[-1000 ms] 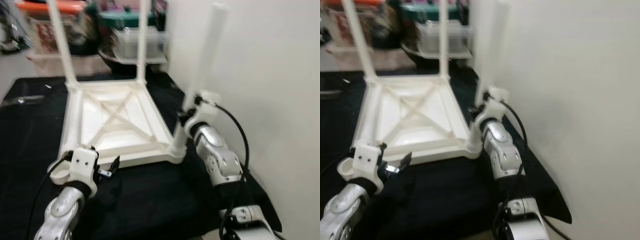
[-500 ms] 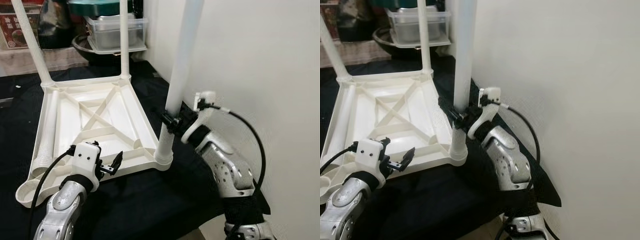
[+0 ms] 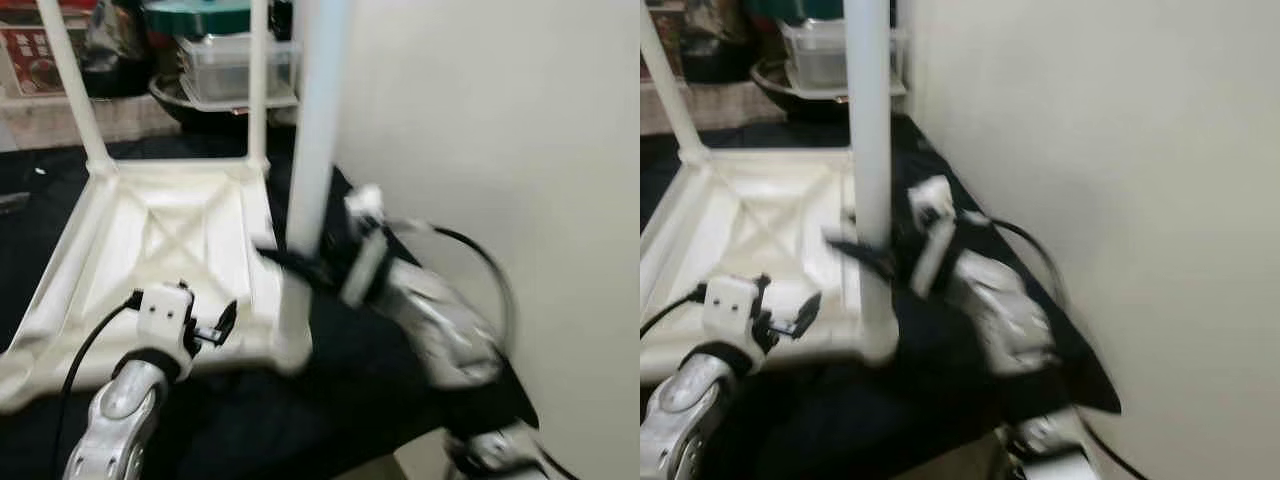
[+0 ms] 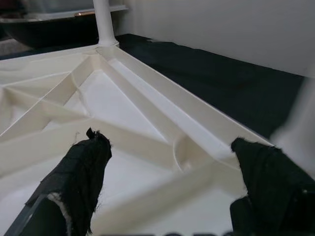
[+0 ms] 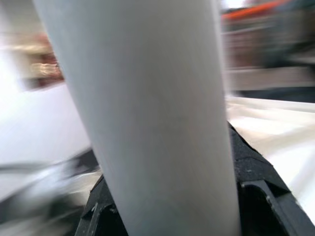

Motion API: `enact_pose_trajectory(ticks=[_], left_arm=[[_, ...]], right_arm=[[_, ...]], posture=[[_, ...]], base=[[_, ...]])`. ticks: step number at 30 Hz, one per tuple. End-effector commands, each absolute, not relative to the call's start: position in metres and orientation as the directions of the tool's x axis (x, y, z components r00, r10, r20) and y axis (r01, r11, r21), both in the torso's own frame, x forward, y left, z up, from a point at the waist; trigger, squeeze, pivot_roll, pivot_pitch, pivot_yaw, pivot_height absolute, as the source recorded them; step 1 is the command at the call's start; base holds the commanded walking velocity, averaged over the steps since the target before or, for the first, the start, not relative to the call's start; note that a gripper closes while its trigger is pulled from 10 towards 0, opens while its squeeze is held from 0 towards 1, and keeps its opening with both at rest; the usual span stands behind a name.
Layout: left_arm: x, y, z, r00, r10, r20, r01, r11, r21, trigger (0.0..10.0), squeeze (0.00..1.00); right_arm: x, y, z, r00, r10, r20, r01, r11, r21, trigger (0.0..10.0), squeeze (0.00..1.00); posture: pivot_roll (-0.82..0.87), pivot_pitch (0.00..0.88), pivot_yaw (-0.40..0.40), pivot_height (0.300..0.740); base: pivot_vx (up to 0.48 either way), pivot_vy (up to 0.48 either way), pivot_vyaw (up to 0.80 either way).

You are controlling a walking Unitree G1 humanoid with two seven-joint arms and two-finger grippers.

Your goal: Building children table

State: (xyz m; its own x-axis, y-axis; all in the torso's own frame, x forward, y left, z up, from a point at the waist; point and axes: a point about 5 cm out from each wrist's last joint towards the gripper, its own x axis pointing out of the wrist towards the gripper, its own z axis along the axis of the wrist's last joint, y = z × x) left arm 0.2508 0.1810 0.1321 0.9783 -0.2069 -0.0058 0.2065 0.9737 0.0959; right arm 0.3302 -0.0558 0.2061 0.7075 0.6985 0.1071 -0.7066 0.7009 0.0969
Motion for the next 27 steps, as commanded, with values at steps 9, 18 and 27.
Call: enact_pose_trajectory(ticks=[9,18,27], left_arm=[[0.25,0.181,0.13,0.977,-0.215,-0.019,0.215,0.972,0.089,10.0,0.0],[0.249,0.181,0.13,0.975,-0.22,-0.018,0.221,0.972,0.086,10.0,0.0],[0.249,0.182,0.13,0.977,-0.213,-0.016,0.213,0.973,0.088,10.0,0.0]], right_arm=[[0.329,-0.115,0.143,0.965,0.136,-0.226,-0.108,0.986,0.129,10.0,0.0],[0.307,-0.066,0.205,0.49,0.866,0.099,-0.868,0.473,0.154,10.0,0.0],[0.29,-0.076,0.203,0.156,0.984,0.086,-0.979,0.142,0.147,3.9,0.0]], posture=[[0.09,0.0,-0.075,0.74],[0.09,0.0,-0.08,0.74],[0.12,0.0,-0.106,0.74]], base=[[0.0,0.0,0.0],[0.0,0.0,0.0],[0.0,0.0,0.0]])
